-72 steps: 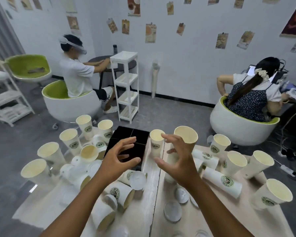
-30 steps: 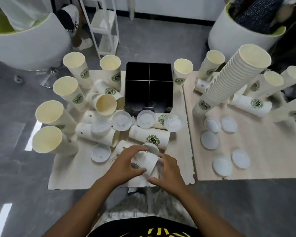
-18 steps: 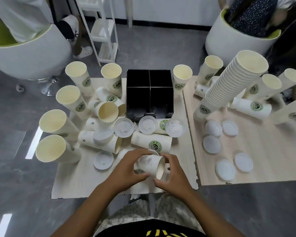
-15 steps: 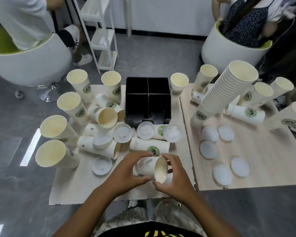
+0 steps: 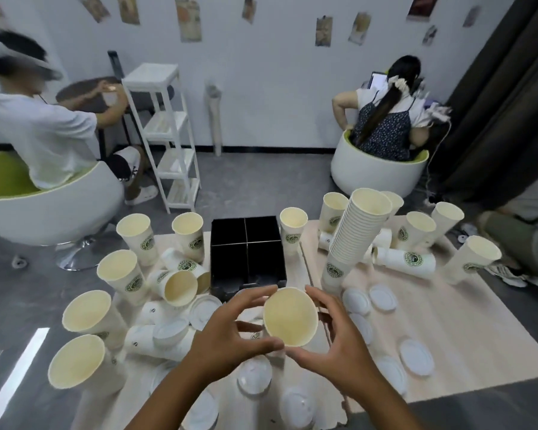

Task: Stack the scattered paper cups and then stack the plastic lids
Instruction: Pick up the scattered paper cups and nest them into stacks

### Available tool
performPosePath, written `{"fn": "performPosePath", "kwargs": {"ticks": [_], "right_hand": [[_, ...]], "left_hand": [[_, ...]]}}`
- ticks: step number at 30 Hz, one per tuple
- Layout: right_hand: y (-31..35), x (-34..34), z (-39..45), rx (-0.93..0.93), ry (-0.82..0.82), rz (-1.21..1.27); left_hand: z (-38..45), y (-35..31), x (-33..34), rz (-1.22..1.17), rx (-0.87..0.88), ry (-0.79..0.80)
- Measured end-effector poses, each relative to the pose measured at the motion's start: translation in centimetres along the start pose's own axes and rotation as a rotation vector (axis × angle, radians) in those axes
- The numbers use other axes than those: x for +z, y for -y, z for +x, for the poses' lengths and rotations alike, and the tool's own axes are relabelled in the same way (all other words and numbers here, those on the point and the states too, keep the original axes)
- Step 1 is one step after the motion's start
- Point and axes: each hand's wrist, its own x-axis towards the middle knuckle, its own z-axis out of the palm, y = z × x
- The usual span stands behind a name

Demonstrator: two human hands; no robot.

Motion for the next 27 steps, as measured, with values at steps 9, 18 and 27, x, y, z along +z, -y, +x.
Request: {"fn": "performPosePath", "kwargs": {"ticks": [9, 18, 27], "right_hand": [[2.9, -9.2, 3.6, -0.095, -0.132, 0.03], [6.1, -19.6, 9.7, -0.201, -0.244, 0.099], [9.4, -25.3, 16.3, -0.277, -0.191, 0.144]], "left_hand": [[8.4, -7.7, 2.5, -0.094, 0.121, 0.05], [17.2, -17.5, 4.7, -0.073, 0.358, 0.056], [23.6, -22.4, 4.7, -0.111, 0.43, -0.075]]}}
